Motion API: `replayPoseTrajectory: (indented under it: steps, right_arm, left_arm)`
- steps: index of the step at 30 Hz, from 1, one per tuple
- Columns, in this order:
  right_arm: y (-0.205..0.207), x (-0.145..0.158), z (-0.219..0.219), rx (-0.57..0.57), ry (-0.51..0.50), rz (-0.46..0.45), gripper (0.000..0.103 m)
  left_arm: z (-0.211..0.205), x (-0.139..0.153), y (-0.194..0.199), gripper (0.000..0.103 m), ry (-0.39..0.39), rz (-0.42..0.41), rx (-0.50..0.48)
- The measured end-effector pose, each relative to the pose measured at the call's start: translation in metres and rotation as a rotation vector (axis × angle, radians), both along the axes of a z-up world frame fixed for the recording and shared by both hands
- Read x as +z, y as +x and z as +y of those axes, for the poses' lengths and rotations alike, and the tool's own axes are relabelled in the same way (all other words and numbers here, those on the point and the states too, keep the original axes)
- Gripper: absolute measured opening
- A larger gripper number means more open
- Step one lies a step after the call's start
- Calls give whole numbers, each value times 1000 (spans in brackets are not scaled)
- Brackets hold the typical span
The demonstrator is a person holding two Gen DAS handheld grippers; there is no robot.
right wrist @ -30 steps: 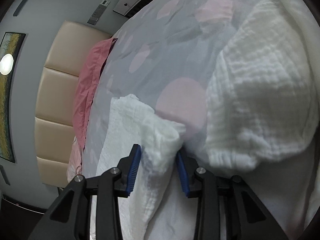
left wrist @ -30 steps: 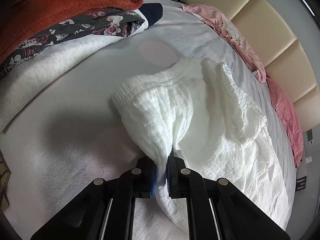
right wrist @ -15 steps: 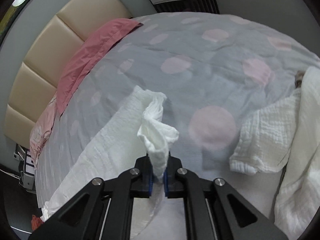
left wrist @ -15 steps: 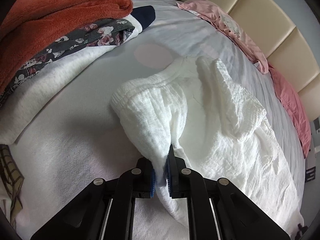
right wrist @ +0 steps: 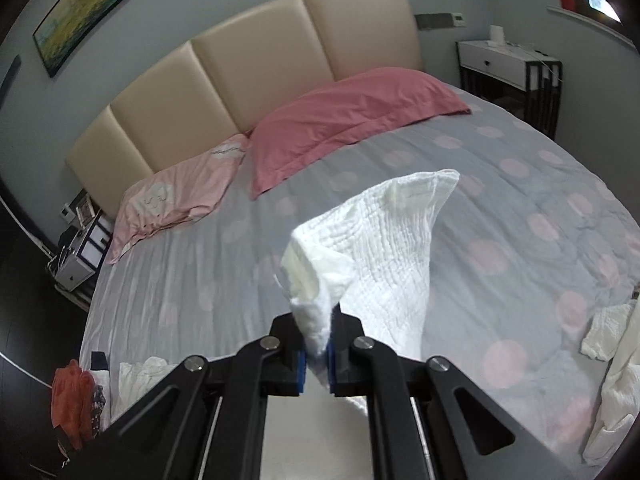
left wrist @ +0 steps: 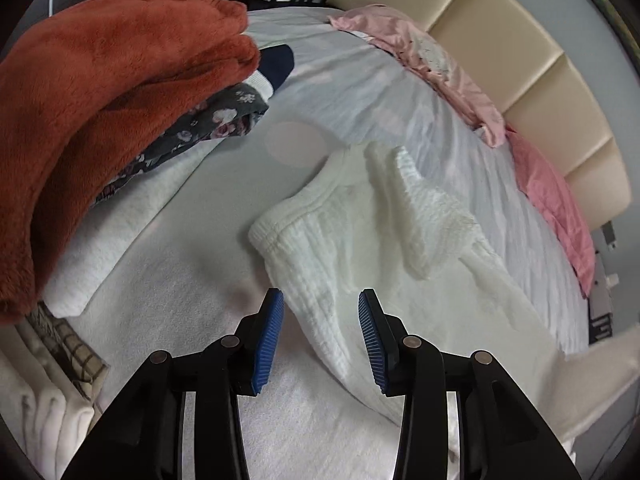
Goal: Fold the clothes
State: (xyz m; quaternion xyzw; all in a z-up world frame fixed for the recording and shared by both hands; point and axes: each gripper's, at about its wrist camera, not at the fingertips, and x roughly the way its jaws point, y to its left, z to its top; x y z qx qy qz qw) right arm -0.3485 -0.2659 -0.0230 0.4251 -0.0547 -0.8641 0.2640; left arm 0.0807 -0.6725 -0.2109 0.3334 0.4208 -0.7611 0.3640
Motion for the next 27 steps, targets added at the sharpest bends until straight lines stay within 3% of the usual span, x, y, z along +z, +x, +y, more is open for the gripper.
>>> replayPoseTrajectory:
  steps: [5,9,13,19,23,27]
  right_arm:
    - [44,13,-107,125,15,19,7]
    - [89,8,-189,230,4,19,7]
    - [138,-9,-266,345,-16,1,7]
    - [211,-59,-358,513,22,-52,6]
    - [224,-74,-387,520,58,-52,7]
    - [215,-42,-393,475,18,33,7]
  left_arm:
    - [-6,2,8,41,25,51,-55]
    - [-14,-5,21,41,55,97,-36]
    - [-24,-11,31,41,83,143,-21]
    - [-27,-16,34,40,109,170,-27]
    - [-28,-19,36,40,125,187,-33]
    - [-28,-21,36,40,138,198,-43]
